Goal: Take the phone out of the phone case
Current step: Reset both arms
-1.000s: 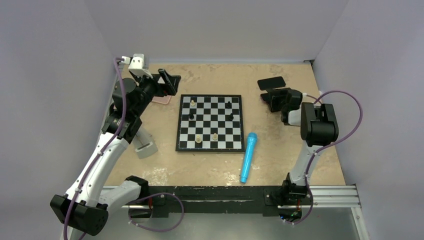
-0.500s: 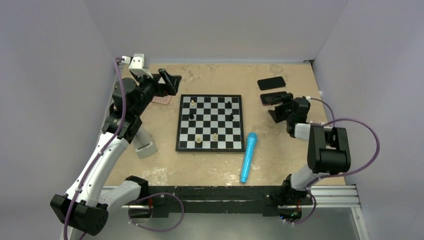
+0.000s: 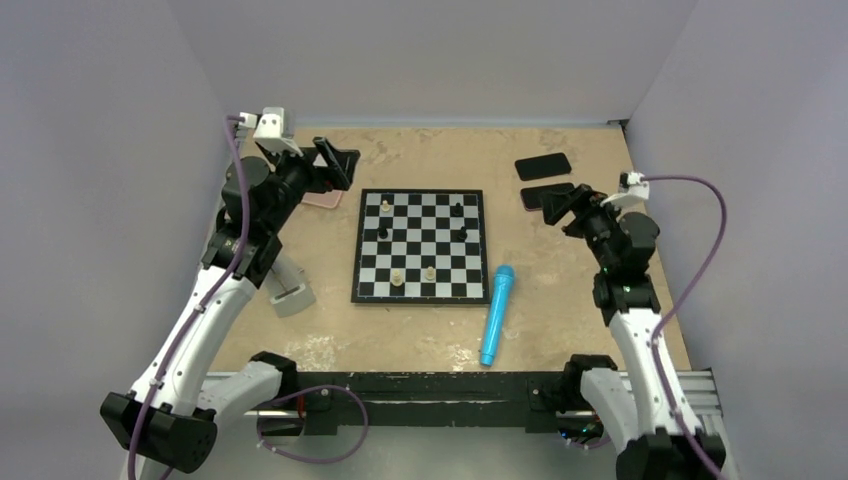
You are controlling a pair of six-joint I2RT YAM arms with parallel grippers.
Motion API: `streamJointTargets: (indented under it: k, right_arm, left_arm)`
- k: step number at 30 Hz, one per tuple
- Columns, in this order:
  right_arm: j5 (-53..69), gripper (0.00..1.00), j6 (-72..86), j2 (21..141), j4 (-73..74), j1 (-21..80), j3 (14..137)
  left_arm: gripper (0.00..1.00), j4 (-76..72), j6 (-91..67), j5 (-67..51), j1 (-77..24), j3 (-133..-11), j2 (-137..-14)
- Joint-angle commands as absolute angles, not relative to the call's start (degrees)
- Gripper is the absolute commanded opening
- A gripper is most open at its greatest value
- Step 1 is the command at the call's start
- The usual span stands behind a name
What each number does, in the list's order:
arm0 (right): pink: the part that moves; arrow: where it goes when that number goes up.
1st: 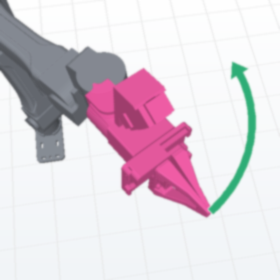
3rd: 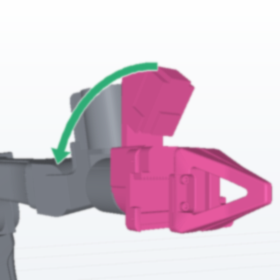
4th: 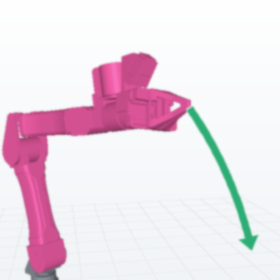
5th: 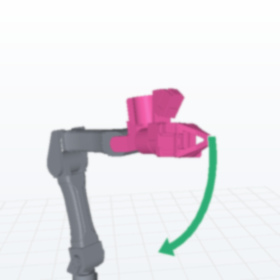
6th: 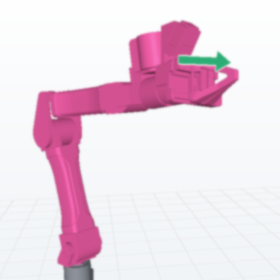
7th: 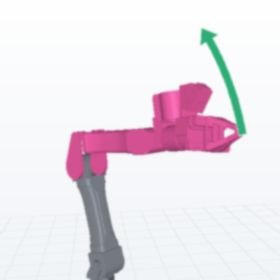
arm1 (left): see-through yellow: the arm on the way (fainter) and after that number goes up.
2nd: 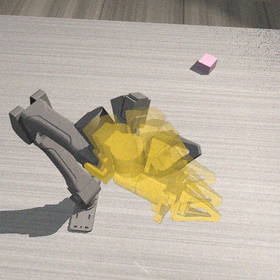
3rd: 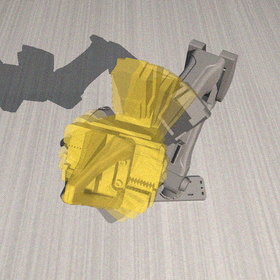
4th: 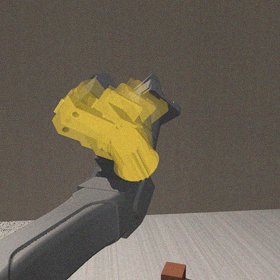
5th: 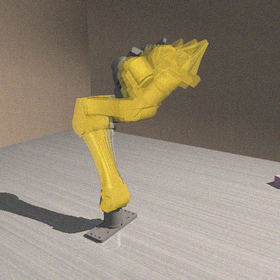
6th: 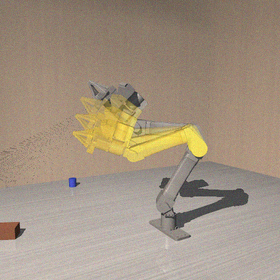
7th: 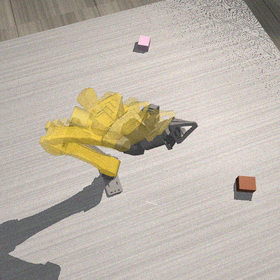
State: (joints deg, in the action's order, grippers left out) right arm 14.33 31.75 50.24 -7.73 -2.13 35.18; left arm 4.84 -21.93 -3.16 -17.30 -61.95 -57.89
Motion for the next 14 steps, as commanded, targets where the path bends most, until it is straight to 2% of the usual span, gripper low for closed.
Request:
streamJointTargets:
  k: [1, 4, 8, 14]
  right_arm:
    - [12.1, 0.85, 21.2, 36.9, -0.3, -2.0, 37.0]
    - [10.5, 0.86, 18.9, 29.6, 3.7, -2.0, 42.0]
    - [8.8, 0.92, 19.3, 28.9, 12.0, -1.9, 51.1]
    - [15.1, 0.97, 21.6, 29.6, 13.9, -1.9, 51.3]
  left_arm:
    - [0.94, 3.0, -20.3, -1.1, -18.3, -61.9, -55.1]
    - [0.94, 3.1, -17.2, 2.1, -19.8, -61.6, -52.6]
    - [0.95, 3.9, -15.3, 7.1, -20.1, -58.6, -45.1]
    - [0.96, 12.7, -16.7, 13.1, -20.1, -54.1, -33.8]
